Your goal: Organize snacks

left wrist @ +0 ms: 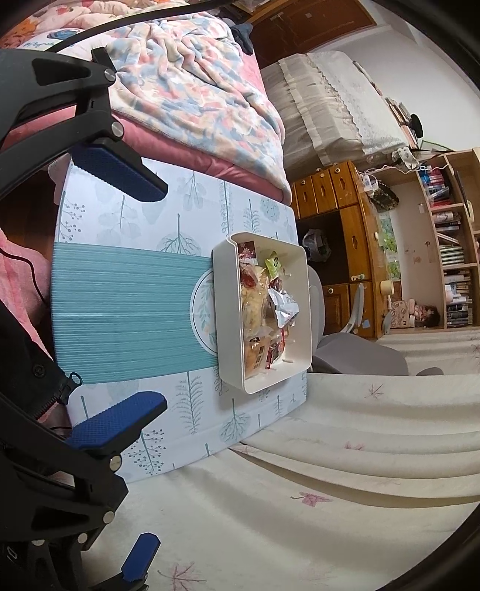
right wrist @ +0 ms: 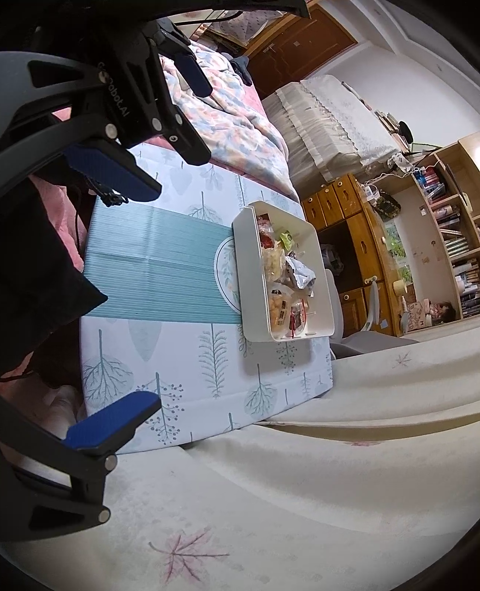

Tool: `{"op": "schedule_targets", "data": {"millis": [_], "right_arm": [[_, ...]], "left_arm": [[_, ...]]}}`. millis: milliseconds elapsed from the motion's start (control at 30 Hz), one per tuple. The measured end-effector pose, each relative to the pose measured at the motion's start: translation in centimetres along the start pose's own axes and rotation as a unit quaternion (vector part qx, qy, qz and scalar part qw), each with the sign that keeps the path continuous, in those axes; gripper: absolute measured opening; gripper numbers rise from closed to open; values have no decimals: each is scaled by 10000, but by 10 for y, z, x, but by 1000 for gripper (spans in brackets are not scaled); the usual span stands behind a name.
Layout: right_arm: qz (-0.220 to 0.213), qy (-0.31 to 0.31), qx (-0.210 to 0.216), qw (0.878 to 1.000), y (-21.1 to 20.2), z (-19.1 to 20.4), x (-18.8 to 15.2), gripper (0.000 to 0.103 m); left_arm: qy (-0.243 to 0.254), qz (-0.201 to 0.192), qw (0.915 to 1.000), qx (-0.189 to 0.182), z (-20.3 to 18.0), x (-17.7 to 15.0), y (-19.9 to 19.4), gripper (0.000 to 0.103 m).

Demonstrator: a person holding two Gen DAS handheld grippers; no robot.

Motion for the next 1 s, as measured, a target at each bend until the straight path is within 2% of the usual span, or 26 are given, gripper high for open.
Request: {"op": "schedule_targets", "data": {"millis": [1000], "right_arm": [[55, 6, 51, 10000, 10, 7, 8, 103]], "left_arm": [[14, 61, 10000, -4, 8, 10, 12, 102]]}}
Point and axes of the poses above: each gripper's, at about its wrist camera, not at the fingertips, and y roughly the way its jaws point, z to its left, x to its top, the point moved 4 cm from there along y, roughly the way its jaws point, and after that the axes turned 12 degrees about -x, right-handed, at the moved point
